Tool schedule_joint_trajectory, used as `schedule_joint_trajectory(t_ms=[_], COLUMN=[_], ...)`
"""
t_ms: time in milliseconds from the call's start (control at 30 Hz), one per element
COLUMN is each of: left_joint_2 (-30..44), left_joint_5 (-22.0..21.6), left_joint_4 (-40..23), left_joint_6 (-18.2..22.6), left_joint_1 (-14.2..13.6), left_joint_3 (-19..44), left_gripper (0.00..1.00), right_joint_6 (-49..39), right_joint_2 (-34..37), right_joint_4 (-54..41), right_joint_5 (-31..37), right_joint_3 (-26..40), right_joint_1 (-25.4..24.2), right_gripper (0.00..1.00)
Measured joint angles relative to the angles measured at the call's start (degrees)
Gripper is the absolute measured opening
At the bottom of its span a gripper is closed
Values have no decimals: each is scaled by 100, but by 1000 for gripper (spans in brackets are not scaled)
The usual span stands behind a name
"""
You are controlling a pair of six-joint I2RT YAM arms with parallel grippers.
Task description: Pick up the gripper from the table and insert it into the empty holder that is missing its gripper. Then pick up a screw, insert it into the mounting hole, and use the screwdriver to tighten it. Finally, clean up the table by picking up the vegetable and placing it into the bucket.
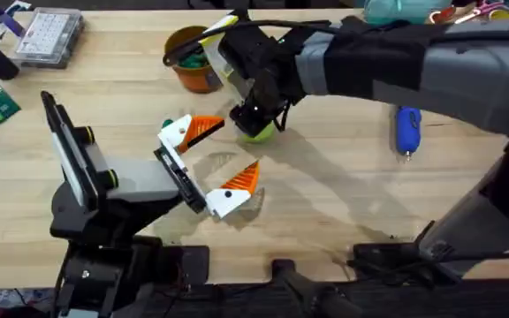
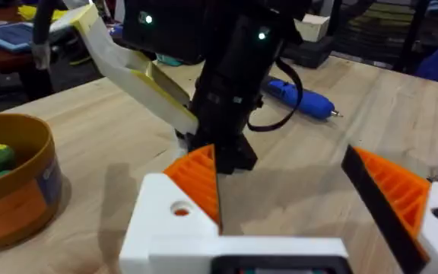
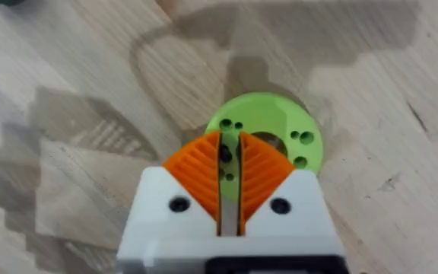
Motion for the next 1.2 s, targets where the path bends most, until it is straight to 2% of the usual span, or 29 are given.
schedule_joint_trajectory(t_ms=[67,167,767,1033,1200], left_joint_2=[0,0,1,0,0], left_joint_5=[0,-1,-1,-1,-1], left_joint_4=[0,0,1,1,0], left_joint_6=[0,0,0,0,0], left_joint_1=[0,0,0,-2,0], left_joint_3=[0,0,0,0,0], left_gripper=[990,990,990,990,990], right_joint_6=[-1,0,-1,-1,-6], right_joint_2=[0,0,-35,-367,-536], right_joint_4=[-28,-53,-164,-310,-732], right_joint_5=[70,168,258,286,309], right_joint_3=[0,2,2,1,162], right_joint_1=[0,4,11,11,11], right_gripper=[111,12,8,6,6])
